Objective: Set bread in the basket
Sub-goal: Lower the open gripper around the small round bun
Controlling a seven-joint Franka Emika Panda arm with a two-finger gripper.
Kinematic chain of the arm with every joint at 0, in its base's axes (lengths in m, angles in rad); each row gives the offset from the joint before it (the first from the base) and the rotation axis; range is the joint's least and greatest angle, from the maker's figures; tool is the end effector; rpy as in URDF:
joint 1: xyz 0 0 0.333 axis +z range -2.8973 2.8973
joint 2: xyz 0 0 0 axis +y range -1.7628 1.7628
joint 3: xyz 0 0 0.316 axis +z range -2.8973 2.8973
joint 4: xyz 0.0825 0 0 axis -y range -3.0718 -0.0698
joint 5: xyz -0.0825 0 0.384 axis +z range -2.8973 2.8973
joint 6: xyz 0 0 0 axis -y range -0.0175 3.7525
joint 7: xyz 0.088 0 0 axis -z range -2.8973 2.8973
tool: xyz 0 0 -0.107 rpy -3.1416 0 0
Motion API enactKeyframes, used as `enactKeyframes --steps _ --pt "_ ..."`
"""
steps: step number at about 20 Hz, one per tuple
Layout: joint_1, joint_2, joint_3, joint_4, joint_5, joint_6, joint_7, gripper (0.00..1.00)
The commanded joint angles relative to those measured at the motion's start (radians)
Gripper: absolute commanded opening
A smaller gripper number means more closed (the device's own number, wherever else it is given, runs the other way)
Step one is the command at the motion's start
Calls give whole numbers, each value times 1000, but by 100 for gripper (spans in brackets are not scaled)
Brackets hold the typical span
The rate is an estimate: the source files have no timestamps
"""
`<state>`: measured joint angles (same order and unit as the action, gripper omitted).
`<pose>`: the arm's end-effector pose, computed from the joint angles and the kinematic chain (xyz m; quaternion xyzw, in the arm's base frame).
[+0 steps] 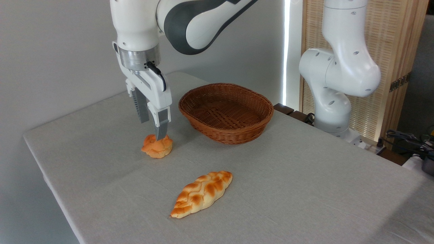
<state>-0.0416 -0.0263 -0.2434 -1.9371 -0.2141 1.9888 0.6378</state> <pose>0.5338 -0.1712 0.5018 0.9075 -0.4071 0.0548 0.0879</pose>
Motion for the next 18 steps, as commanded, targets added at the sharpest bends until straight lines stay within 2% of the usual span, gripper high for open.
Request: enactKeyframes --steps 1,3,5,8,16,18 --pt "5 -24 -48 -45 -42 27 22 100" --pt "5 -27 -53 -71 -31 22 28 100" --pt "3 -35 -53 -75 2 51 31 100" --pt "3 -49 -53 -77 12 64 36 100" --pt "3 -18 -53 -89 15 93 102 100" --pt "3 -11 -54 -95 42 102 103 100"
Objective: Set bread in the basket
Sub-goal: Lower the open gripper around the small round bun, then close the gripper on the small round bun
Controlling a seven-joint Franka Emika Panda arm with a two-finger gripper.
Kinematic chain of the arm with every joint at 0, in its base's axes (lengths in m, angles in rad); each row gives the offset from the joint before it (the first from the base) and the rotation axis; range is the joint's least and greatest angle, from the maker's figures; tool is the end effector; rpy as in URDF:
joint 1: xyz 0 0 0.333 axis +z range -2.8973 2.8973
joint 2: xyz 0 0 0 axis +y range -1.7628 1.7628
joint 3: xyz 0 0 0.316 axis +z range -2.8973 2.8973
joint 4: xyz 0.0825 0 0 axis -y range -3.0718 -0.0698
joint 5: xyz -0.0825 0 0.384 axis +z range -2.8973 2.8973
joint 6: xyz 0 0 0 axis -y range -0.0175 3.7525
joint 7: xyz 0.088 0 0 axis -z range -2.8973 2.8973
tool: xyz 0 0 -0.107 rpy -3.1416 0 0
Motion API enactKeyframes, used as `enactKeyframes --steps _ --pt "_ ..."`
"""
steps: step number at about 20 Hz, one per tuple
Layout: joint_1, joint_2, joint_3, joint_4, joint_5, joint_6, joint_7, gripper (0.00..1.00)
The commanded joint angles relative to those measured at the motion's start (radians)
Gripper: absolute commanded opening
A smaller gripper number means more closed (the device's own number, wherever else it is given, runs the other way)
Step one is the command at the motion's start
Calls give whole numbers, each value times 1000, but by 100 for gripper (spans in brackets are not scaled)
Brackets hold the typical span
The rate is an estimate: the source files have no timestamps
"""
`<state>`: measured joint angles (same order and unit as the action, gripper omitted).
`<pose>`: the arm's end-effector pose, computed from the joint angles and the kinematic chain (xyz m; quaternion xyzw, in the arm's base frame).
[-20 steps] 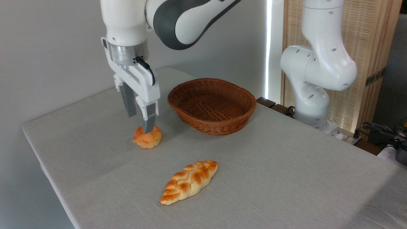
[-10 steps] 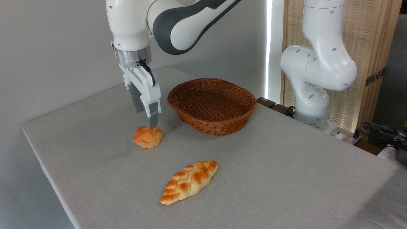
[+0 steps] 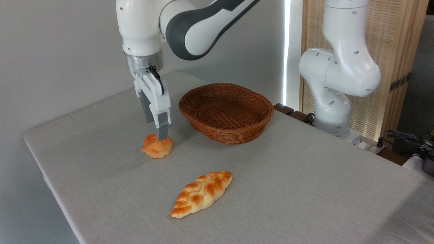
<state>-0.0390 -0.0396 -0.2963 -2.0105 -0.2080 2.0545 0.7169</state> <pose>0.5181 -0.1940 0.4791 0.8821 -0.4609 0.0569 0.0787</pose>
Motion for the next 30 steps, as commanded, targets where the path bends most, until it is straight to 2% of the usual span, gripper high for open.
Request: enactKeyframes --steps 1,2,7,13,21,23,24,28,30 --pt "-1 4 -4 -28 71 39 23 100" --pt "-1 9 -20 -34 91 45 22 100" --pt "-1 35 -44 -57 93 114 13 100" --pt "-1 61 -50 -57 48 151 7 100" --pt "-1 92 -69 -57 48 153 7 98" --pt "-1 95 -70 -57 47 154 7 91" --pt "-1 102 -70 -57 41 156 9 64" --pt "-1 106 -70 -57 35 156 13 36" --pt "-1 106 -70 -57 35 156 16 29"
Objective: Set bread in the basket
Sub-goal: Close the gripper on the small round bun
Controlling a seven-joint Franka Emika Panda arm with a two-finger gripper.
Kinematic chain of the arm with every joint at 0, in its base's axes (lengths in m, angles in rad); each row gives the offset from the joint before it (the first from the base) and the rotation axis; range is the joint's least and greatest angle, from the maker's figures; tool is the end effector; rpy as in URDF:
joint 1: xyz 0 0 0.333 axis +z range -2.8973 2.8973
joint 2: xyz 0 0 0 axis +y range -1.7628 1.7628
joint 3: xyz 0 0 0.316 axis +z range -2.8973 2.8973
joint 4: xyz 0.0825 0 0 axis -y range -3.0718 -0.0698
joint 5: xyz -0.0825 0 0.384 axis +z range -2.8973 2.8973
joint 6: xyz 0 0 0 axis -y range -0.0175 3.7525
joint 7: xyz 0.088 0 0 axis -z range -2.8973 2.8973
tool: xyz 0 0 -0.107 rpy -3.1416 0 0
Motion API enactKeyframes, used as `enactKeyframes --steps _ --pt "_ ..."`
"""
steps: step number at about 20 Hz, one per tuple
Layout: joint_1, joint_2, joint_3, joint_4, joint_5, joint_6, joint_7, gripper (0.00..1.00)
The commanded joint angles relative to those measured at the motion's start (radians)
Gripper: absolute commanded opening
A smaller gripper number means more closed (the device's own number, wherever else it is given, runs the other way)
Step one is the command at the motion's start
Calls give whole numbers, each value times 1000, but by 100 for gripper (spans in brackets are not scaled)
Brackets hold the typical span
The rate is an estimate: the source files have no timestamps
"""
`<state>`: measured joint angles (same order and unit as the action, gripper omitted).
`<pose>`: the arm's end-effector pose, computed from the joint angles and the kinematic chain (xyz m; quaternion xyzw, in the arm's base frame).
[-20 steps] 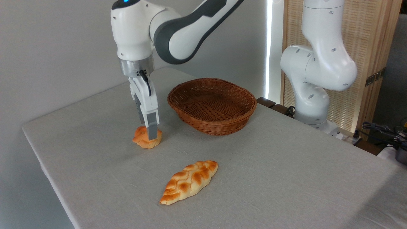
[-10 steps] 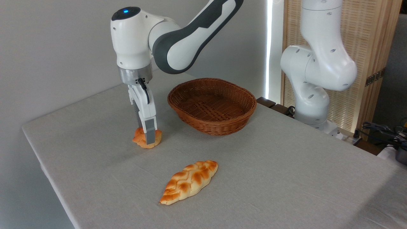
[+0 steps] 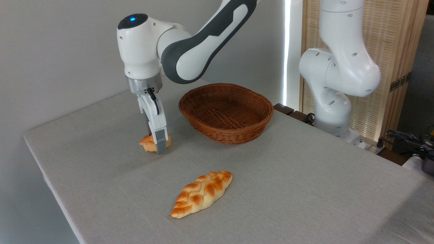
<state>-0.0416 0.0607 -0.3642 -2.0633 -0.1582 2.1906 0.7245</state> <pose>0.5190 -0.2269 0.4137 0.8644 -0.4957 0.0464 0.0702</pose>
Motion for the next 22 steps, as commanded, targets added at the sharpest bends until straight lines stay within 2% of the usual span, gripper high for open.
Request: enactKeyframes --steps 1,6,13,14,17,20,22 --pt "2 5 -2 -4 -15 20 9 28" --pt "2 7 -2 -3 -15 20 9 24" --pt "2 7 -1 9 -15 15 3 25" --pt "2 7 -1 23 -20 14 -6 27" --pt "3 7 5 87 -67 -24 -59 27" --pt "6 5 8 138 -92 -77 -68 27" --pt "9 -13 7 157 -121 -162 -80 27"
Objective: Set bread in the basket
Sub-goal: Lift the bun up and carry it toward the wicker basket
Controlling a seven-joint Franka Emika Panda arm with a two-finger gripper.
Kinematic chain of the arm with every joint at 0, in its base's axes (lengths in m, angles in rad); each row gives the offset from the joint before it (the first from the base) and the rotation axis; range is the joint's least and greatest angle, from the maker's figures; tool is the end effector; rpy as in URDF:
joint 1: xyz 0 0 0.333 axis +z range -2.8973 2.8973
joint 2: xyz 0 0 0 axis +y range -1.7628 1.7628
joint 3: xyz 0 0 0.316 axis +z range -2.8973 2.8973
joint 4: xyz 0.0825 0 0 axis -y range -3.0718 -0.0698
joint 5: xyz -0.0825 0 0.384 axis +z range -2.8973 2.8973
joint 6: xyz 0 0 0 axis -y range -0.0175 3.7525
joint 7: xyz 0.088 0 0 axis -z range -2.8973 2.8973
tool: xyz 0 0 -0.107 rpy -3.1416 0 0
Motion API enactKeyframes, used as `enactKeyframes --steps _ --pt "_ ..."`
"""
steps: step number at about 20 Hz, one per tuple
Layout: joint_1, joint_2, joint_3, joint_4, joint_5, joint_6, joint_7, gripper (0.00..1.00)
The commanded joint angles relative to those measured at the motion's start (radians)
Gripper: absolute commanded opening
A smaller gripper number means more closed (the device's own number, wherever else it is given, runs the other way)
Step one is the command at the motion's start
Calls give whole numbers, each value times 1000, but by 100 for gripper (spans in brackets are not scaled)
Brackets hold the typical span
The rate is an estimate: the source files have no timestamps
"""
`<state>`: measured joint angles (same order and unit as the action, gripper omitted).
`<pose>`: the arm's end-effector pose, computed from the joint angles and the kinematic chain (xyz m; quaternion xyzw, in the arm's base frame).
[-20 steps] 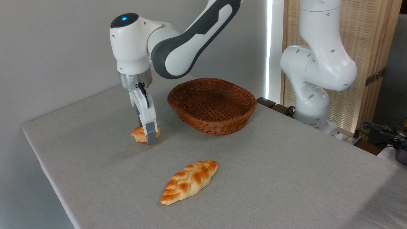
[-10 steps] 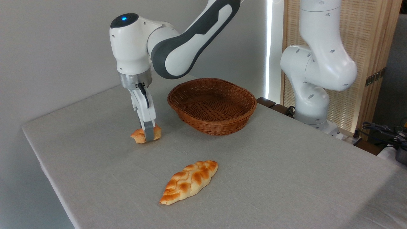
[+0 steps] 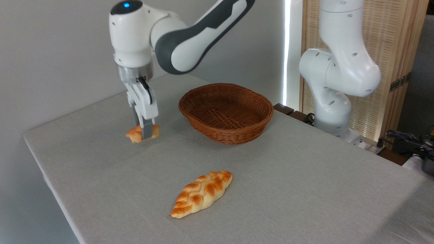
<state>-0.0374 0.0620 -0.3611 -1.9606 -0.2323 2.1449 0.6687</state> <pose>0.5355 -0.2326 0.4579 0.8818 -0.4539 0.0766 0.1025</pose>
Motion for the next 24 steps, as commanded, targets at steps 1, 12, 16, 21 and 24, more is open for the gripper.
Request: enactKeyframes --steps 1,12,16,21,24 --pt "5 -27 4 54 -53 -140 -24 27" --pt "-99 -325 42 -19 -94 -444 -15 29" --pt "-206 -441 73 -122 -94 -525 -20 29" --pt "-275 -516 79 -227 -88 -513 -14 32" --pt "-277 -516 83 -280 -81 -466 -8 32"
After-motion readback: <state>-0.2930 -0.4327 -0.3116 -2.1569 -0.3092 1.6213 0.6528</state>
